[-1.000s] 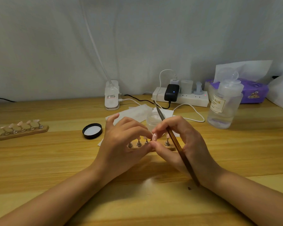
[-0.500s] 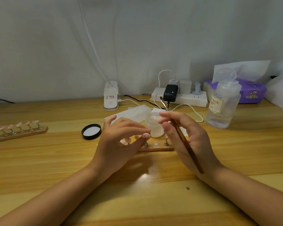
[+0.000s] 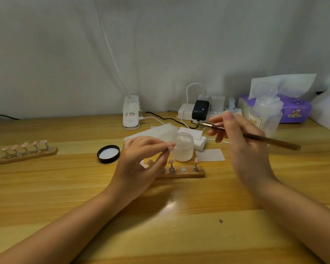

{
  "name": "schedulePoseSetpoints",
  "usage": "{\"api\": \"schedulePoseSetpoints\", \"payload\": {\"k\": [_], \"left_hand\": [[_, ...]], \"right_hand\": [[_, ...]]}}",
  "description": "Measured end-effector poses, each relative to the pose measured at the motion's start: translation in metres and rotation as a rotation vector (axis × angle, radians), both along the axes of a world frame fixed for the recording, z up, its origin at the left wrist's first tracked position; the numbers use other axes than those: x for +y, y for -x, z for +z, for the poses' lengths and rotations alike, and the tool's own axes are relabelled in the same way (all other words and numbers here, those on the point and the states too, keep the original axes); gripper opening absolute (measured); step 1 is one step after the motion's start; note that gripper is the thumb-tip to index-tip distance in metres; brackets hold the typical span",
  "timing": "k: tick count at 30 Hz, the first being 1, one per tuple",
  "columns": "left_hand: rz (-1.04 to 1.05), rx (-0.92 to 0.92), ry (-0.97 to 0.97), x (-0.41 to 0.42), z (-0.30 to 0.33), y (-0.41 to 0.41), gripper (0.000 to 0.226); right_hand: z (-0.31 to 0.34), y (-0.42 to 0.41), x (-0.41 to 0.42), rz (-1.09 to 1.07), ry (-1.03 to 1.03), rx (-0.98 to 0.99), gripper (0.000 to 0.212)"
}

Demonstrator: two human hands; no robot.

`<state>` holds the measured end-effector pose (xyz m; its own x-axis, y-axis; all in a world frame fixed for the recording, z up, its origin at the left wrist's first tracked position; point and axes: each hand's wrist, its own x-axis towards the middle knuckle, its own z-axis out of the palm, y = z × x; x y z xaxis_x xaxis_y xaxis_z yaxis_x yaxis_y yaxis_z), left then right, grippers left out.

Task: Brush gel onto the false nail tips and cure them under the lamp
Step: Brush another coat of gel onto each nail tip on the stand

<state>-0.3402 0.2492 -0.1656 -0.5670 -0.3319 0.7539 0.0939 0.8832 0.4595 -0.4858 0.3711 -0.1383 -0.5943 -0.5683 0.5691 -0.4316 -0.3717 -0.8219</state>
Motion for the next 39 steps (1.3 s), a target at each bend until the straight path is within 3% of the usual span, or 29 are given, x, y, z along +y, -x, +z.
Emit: {"api": "schedulePoseSetpoints", "payload": {"k": [4, 13, 25, 31, 34, 39], "left_hand": [[0.009, 0.012, 0.021, -0.002, -0.002, 0.002, 0.023], [0.029, 0.013, -0.125, -0.002, -0.001, 0.0, 0.019], [0.032, -0.025, -0.179, -0.003, -0.001, 0.0, 0.015], [0.032, -0.016, -0.174, -0.002, -0.001, 0.0, 0.014], [0.03, -0.015, -0.173, -0.003, -0.001, 0.0, 0.016], [0.032, -0.015, -0.16, -0.004, -0.002, 0.0, 0.019]], "right_hand": [[0.021, 0.009, -0.005, -0.015, -0.065, 0.047, 0.028], [0.042, 0.035, -0.037, -0.047, -0.28, 0.285, 0.03], [0.03, 0.035, -0.069, 0.055, -0.701, 0.51, 0.029], [0.049, 0.043, -0.059, 0.05, -0.551, 0.32, 0.028], [0.054, 0.048, -0.049, 0.085, -0.546, 0.156, 0.026], [0.043, 0.056, -0.037, 0.118, -0.536, 0.052, 0.025]]}}
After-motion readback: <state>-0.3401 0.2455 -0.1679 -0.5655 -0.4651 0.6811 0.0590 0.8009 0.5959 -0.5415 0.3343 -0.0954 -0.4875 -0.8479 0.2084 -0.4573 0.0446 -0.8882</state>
